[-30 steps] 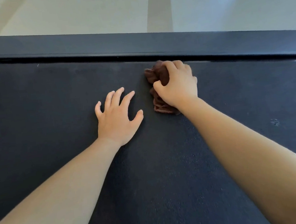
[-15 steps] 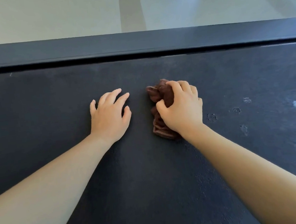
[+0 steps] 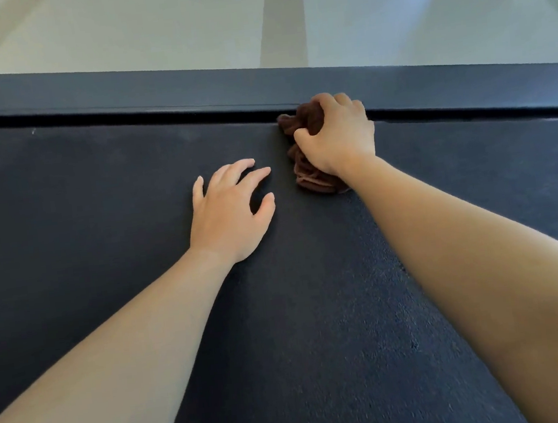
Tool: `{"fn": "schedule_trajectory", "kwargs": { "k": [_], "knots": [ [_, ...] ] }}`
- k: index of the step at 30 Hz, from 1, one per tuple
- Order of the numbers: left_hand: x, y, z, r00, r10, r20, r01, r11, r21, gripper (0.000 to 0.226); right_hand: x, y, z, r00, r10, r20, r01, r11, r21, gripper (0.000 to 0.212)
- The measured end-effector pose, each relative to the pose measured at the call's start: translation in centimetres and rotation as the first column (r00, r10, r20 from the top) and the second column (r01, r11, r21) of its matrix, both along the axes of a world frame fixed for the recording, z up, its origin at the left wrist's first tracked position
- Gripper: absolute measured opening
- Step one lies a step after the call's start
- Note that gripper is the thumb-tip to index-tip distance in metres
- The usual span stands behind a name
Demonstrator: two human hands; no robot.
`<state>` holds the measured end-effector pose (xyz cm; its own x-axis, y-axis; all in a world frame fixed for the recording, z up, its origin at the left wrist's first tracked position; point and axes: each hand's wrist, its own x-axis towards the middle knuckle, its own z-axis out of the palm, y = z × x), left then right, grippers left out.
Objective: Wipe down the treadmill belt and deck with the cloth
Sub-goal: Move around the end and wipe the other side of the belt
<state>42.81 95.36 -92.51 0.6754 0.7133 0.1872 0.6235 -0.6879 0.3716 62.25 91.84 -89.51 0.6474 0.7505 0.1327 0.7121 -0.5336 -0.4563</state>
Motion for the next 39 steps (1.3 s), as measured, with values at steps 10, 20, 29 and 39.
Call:
{"fn": "schedule_trajectory", "kwargs": {
  "k": [10, 20, 29, 39],
  "knots": [
    [0.1, -0.1, 0.3, 1.000, -0.001, -0.002, 0.001, 1.000, -0.016, 0.039, -1.8, -5.3, 0.2, 0.996, 0.086, 0.001, -0.086, 0.996, -0.005, 0.056],
    [0.0, -0.9, 0.5, 1.000, -0.021, 0.015, 0.021, 1.000, 0.023, 0.037, -9.2, -20.3, -0.4, 0.998, 0.069, 0.014, -0.070, 0.996, 0.063, 0.055],
    [-8.3, -13.7, 1.4, 0.967, -0.225, -0.116, 0.219, 0.974, -0.064, 0.047, -12.8, -27.9, 0.2, 0.996, 0.091, -0.009, -0.090, 0.994, 0.056, 0.051],
    [-19.8, -23.0, 3.0, 0.869, -0.393, -0.303, 0.379, 0.919, -0.106, 0.055, -15.5, -30.0, 0.5, 0.990, 0.136, -0.041, -0.136, 0.991, 0.013, 0.054]
  ]
}}
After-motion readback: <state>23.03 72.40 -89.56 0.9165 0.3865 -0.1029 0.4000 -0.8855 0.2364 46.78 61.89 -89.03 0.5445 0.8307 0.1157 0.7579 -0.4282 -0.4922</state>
